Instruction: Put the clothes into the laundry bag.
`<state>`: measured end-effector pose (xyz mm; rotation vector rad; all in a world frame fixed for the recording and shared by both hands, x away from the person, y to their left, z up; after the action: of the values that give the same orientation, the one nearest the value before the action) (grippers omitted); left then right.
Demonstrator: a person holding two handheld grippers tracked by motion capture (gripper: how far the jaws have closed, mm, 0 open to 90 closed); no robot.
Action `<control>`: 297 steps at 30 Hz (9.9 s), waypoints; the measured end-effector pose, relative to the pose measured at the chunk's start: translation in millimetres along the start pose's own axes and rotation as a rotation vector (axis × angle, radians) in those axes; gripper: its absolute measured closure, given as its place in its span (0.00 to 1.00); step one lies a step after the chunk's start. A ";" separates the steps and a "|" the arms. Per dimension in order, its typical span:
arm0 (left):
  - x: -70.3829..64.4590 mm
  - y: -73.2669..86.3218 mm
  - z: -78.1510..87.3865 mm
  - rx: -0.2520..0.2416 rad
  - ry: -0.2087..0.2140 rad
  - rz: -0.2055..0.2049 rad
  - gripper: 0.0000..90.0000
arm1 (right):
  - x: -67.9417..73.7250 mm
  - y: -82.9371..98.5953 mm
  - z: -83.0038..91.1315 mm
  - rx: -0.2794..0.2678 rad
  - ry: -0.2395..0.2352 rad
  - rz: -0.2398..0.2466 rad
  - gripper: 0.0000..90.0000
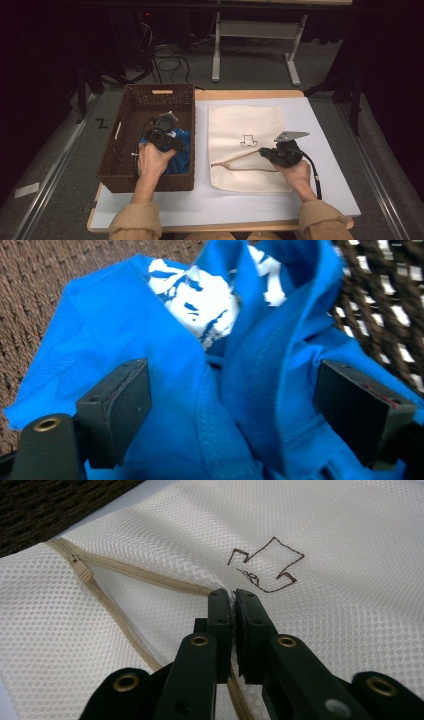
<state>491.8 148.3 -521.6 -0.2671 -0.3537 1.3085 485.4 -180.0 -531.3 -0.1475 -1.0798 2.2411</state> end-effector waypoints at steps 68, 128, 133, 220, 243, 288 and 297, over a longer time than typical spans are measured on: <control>-8.9 10.9 -47.1 0.129 0.006 0.009 0.17 | -2.2 -0.1 -8.7 0.030 0.002 0.000 0.95; 7.6 -13.0 58.6 -0.093 -0.029 -0.037 0.85 | -1.0 -6.2 -7.6 0.008 0.004 0.002 0.97; 5.5 -18.2 77.5 -0.110 -0.067 -0.090 0.85 | -1.9 -5.8 -8.1 0.007 -0.001 0.002 0.97; -190.2 -25.6 87.9 -0.171 0.261 -0.417 0.84 | -8.7 -8.2 -7.5 -0.006 -0.018 -0.016 0.97; -195.0 -9.5 42.5 -0.143 0.190 -0.449 0.83 | -7.2 -7.5 -12.3 0.015 -0.006 0.003 0.97; -230.0 -12.3 23.5 -0.264 0.279 -0.482 0.65 | -7.8 -12.5 -14.5 0.011 -0.003 0.025 0.97; -238.1 -21.1 2.7 -0.226 0.277 -0.433 0.90 | -6.0 -18.0 -9.7 -0.010 -0.002 0.021 0.98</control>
<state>457.5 -87.9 -535.4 -0.5254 -0.3021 0.7928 502.5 -168.8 -525.4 -0.1622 -1.0957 2.2550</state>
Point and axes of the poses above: each handheld gripper's, and its own axes: z roughly backward along the jaws, y roughly out of its underside, x roughly to its left, the point moved 9 cm from there along -z, roughly forward along the jaws, and after that the axes turned 9 degrees about -y, right-handed, at the moved point
